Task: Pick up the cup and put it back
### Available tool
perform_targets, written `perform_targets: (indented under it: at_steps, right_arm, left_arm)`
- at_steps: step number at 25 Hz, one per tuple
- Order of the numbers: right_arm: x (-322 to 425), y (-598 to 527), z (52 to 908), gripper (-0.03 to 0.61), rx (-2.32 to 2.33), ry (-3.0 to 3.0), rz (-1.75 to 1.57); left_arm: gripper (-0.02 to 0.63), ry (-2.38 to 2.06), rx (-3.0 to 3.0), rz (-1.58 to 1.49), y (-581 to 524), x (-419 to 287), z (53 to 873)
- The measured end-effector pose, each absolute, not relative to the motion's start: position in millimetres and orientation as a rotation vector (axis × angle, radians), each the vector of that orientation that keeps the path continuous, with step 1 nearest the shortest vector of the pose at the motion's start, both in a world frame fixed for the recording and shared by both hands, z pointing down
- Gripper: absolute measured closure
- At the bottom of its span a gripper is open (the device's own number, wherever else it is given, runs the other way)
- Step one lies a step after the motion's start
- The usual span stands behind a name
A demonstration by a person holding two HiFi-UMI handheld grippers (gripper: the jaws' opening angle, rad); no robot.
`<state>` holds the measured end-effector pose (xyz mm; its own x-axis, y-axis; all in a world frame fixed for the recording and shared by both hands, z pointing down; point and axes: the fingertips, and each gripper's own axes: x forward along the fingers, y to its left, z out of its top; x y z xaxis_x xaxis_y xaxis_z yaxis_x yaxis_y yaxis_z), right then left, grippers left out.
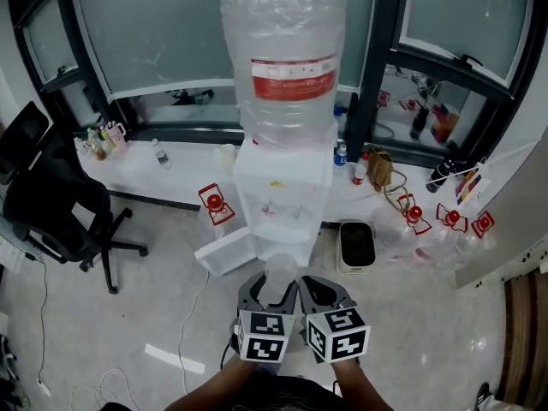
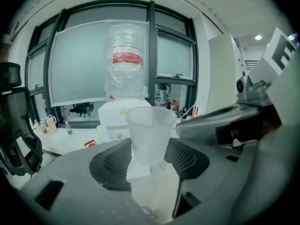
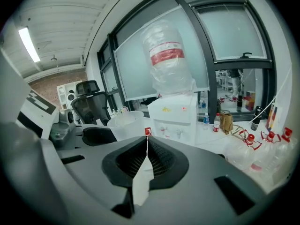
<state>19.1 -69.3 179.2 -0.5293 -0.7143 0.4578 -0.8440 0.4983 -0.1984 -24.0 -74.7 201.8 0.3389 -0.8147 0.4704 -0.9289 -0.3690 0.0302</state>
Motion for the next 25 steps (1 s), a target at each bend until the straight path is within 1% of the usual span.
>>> perform_targets:
  at_steps: [17, 25]
  right_arm:
    - [-37, -179, 214, 0.557, 1.366, -2.304, 0.672]
    - [-43, -207, 243, 0.557, 1.368, -2.267, 0.677]
  left_arm:
    - [0.367, -1.457, 2.335, 0.542, -182, -87, 237]
    - [0.367, -1.406, 2.336, 0.564, -207, -93, 271]
